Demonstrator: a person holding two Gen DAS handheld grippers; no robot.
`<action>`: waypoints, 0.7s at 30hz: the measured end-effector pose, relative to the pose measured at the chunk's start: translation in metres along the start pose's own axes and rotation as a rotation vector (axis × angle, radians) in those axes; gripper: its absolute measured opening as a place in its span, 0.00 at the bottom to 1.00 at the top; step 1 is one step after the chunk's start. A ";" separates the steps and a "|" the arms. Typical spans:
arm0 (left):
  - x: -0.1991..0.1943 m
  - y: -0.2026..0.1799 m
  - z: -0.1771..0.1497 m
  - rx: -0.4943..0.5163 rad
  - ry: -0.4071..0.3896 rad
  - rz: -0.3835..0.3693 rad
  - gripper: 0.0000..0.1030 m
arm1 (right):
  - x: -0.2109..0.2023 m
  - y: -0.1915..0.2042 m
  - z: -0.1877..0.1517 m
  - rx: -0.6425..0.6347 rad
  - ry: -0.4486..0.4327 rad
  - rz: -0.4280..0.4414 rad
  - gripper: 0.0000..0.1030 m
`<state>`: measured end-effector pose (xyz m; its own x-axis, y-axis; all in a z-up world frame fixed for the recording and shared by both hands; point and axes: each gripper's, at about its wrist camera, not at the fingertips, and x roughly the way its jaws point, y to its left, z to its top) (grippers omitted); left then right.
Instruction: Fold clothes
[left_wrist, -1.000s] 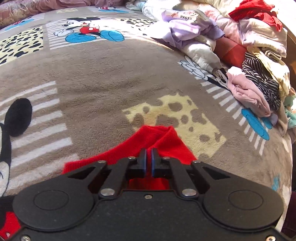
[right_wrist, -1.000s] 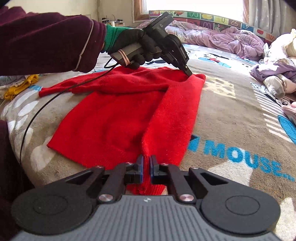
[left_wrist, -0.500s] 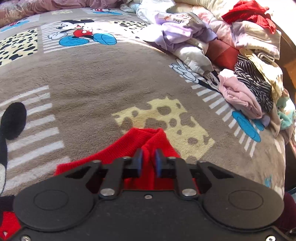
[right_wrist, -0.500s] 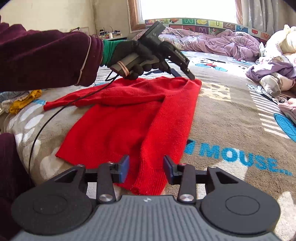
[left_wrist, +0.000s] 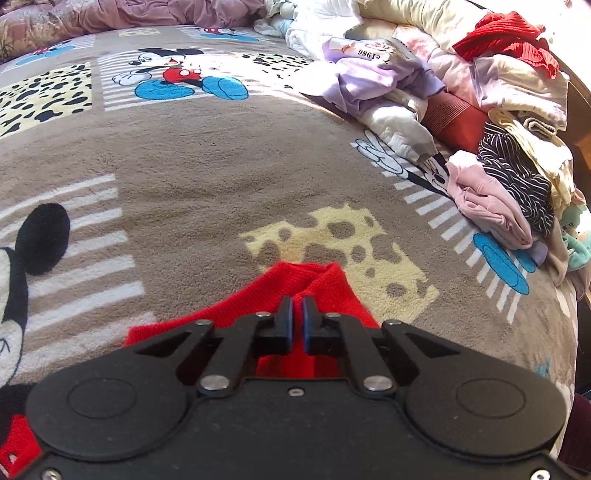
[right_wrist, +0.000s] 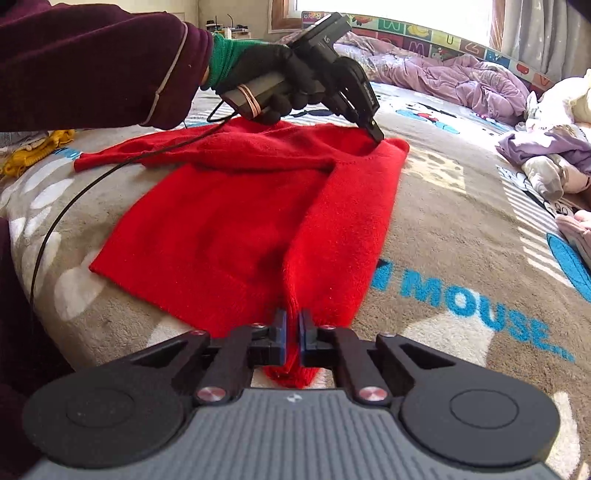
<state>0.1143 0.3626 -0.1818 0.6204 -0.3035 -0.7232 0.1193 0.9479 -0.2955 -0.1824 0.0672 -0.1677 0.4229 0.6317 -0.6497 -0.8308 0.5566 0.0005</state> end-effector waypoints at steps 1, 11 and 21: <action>-0.001 0.000 0.000 0.000 -0.004 -0.003 0.03 | -0.002 0.002 0.003 -0.005 -0.014 0.005 0.08; -0.041 -0.002 -0.010 -0.033 -0.099 0.039 0.04 | -0.007 0.008 0.006 -0.026 -0.008 0.082 0.42; -0.189 0.001 -0.124 -0.287 -0.344 0.232 0.40 | 0.040 -0.025 0.006 0.183 -0.005 0.184 0.39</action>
<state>-0.0994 0.4088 -0.1229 0.8307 0.0075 -0.5567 -0.2401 0.9070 -0.3459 -0.1426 0.0817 -0.1897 0.2733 0.7339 -0.6218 -0.8149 0.5202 0.2558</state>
